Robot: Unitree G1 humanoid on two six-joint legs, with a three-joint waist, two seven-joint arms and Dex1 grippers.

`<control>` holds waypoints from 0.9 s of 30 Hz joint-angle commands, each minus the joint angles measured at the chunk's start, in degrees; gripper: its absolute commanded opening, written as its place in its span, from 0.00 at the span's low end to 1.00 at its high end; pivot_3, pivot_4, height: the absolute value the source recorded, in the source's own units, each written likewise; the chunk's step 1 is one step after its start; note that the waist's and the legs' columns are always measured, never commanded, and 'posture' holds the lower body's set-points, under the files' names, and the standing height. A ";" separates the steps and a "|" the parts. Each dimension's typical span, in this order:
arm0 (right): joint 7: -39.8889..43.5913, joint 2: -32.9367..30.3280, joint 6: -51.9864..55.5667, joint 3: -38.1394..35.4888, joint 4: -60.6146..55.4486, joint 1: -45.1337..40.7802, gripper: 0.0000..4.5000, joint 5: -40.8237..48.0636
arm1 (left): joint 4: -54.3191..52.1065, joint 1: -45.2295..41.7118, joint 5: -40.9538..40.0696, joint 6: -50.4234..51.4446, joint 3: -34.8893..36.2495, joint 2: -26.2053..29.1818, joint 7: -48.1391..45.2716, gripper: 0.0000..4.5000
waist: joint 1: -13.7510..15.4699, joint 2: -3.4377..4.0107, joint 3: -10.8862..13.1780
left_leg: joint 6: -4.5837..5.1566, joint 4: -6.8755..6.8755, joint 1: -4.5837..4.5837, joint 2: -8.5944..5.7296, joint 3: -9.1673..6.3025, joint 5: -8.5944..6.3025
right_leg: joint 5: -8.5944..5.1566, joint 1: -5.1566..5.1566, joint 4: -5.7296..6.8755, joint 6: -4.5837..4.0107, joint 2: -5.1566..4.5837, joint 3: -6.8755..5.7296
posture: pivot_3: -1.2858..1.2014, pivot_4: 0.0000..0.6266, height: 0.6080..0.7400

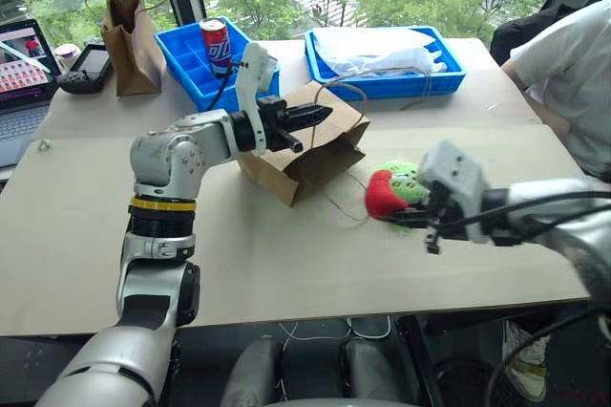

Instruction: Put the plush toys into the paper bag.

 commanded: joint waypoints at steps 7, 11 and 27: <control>1.38 13.49 -24.50 16.35 24.38 -12.83 0.01 -19.19 | -8.19 0.57 -4.36 3.86 1.70 1.05 2.70 0.00 | -0.22 0.00 0.00 | -0.06 -0.01 -0.18 -0.06 -0.01 0.03 | 0.01 -0.21 0.03 0.01 -0.02 -0.02 | 0.52 0.24 1.00; 0.16 21.86 -28.21 14.63 34.03 -17.11 0.01 -19.98 | -10.75 2.47 -5.64 4.97 1.71 1.09 4.09 0.00 | -0.35 0.00 0.00 | -0.09 -0.04 -0.20 -0.06 -0.06 0.05 | 0.02 -0.24 0.05 0.00 -0.02 -0.04 | 0.52 0.24 1.00; -10.87 41.63 -30.41 -0.07 43.67 -13.71 0.56 -15.47 | -12.59 4.01 -7.81 5.28 3.02 0.85 7.50 0.00 | -1.08 0.01 0.00 | -0.34 -0.16 -0.27 -0.09 -0.17 0.18 | 0.07 -0.58 0.76 -0.08 0.00 -0.03 | 0.52 0.24 1.00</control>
